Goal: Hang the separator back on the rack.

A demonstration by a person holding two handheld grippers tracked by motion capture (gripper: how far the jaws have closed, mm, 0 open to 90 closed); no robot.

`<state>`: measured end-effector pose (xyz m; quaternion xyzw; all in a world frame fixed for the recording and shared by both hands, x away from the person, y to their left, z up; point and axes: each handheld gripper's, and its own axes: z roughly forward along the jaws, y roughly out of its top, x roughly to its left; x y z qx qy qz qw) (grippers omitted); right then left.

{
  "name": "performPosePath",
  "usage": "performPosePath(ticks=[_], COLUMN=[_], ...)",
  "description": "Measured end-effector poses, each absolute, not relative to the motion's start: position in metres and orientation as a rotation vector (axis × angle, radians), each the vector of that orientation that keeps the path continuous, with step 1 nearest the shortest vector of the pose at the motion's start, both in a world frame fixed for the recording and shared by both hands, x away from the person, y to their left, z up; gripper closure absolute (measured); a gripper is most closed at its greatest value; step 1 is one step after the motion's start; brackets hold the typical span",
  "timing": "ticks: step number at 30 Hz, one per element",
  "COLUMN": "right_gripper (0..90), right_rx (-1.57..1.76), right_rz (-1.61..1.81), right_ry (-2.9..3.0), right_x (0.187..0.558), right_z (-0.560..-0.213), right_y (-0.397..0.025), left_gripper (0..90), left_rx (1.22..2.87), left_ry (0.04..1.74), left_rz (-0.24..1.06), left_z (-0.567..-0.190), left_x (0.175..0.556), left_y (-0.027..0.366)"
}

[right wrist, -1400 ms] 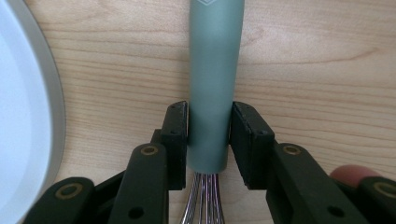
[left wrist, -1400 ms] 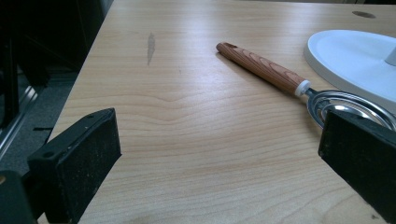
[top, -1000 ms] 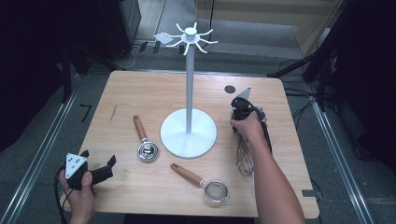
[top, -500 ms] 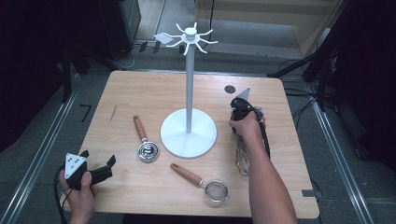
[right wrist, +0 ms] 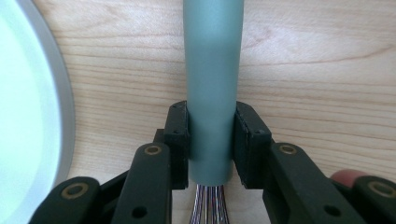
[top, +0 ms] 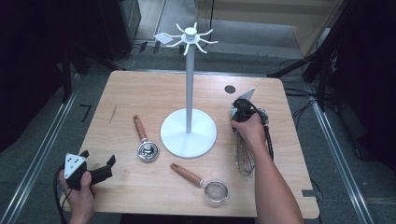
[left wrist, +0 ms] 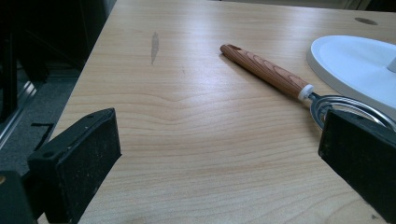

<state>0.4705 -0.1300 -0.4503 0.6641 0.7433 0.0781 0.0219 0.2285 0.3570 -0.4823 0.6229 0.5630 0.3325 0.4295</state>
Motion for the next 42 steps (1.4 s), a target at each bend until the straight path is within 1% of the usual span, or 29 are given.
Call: performPosePath(ticks=[5, 13, 24, 34, 42], right_gripper=[71.3, 71.4, 71.4, 71.4, 71.3], right_rx=[2.016, 1.990, 1.882, 1.758, 1.603], right_rz=[0.366, 0.520, 0.808, 1.064, 1.228], right_ry=[2.240, 2.226, 2.162, 2.092, 2.062], right_x=[0.461, 0.449, 0.427, 0.405, 0.386], right_z=[-0.436, -0.425, -0.399, -0.379, -0.362], right_y=[-0.140, -0.151, -0.159, -0.157, -0.146], left_gripper=[0.0, 0.0, 0.0, 0.0, 0.0], left_rx=[1.553, 1.554, 1.552, 1.552, 1.551], left_ry=[1.409, 1.410, 1.412, 1.413, 1.414], left_rz=[0.831, 0.833, 0.836, 0.838, 0.844], left_z=[-0.482, -0.482, -0.482, -0.482, -0.482], left_x=[0.229, 0.229, 0.229, 0.228, 0.228], left_y=[0.357, 0.357, 0.357, 0.357, 0.356])
